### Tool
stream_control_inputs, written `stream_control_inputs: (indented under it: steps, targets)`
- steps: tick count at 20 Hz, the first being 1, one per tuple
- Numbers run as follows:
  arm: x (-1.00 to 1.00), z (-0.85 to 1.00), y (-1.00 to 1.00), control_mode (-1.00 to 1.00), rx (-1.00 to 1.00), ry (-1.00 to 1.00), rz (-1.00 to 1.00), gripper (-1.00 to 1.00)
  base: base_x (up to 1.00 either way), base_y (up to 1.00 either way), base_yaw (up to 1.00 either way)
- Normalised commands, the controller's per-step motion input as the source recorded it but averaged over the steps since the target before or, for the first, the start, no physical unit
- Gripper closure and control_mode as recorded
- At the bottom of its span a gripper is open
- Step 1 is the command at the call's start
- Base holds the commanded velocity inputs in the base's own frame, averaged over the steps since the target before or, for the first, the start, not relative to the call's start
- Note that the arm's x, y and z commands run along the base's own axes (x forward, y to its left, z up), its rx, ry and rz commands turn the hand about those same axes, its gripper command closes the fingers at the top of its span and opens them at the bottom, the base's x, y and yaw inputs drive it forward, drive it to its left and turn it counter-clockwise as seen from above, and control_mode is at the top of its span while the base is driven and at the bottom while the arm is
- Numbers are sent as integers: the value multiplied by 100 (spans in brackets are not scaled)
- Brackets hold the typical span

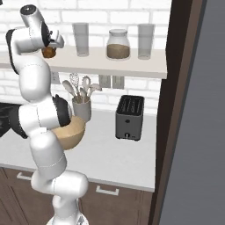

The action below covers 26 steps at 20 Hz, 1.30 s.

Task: Open the cabinet, pick up the bread from the cabinet and place it in the basket. Then move the basket to the dining counter.

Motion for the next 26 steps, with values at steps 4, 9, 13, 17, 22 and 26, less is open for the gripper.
stream_control_inputs:
  steps: [4, 9, 13, 17, 22, 26]
  targets:
    - [-50, 0, 0, -100, 0, 0, -5, 100, 0, 0, 0]
    - [-100, 0, -9, -100, 1, -17, -15, 100, 0, 0, 0]
    - [-100, -2, -49, -100, 6, -20, -15, 100, 0, 0, 0]
    - [-100, 0, -53, -100, 11, -5, -12, 100, 0, 0, 0]
    - [-100, -4, -28, -100, 3, 0, -3, 100, 0, 0, 0]
    - [-100, -29, -1, -100, 0, 9, 0, 100, 0, 0, 0]
